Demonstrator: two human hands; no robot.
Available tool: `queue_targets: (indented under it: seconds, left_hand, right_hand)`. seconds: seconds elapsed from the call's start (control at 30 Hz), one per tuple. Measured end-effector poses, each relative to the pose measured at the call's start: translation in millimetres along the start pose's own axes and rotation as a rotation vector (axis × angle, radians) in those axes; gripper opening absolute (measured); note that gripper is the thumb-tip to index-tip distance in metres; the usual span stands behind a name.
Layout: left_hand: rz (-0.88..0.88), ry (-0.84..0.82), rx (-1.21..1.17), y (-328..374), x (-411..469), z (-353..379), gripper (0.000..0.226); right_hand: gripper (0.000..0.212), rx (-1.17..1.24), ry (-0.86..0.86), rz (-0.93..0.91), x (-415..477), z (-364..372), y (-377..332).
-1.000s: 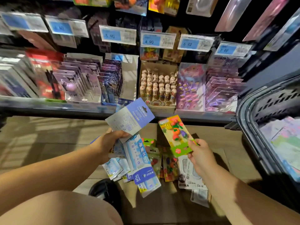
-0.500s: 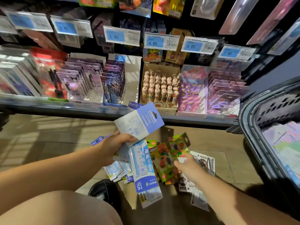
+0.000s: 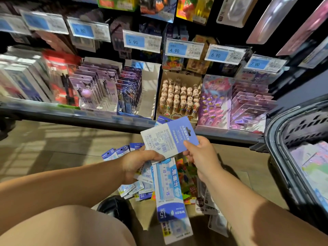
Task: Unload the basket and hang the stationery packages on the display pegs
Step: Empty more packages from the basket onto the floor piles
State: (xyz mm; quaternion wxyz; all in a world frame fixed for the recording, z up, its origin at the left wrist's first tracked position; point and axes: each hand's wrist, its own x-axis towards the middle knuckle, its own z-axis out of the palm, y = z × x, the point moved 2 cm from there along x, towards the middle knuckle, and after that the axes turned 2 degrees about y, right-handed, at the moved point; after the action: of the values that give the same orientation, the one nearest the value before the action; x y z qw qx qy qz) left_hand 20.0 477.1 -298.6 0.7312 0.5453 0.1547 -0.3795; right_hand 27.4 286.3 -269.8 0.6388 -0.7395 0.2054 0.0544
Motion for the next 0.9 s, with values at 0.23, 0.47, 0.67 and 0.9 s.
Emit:
queue_targets:
  seconds: [0.23, 0.47, 0.67, 0.9]
  left_hand:
    - [0.043, 0.001, -0.051, 4.1, 2.0, 1.7, 0.056]
    - [0.026, 0.071, -0.082, 6.9, 3.2, -7.6, 0.048]
    - [0.035, 0.096, -0.142, 13.7, 2.5, -11.8, 0.060]
    - [0.032, 0.100, -0.155, 14.9, 3.4, -12.4, 0.063]
  right_hand:
    - [0.010, 0.380, 0.039, 0.168, -6.7, -10.7, 3.4]
    - [0.015, 0.711, 0.099, 0.163, -4.5, -34.1, -4.5]
    - [0.010, 0.618, -0.044, 0.032, -7.4, -39.3, -12.5]
    - [0.037, 0.477, -0.120, -0.043, -8.4, -36.6, -6.0]
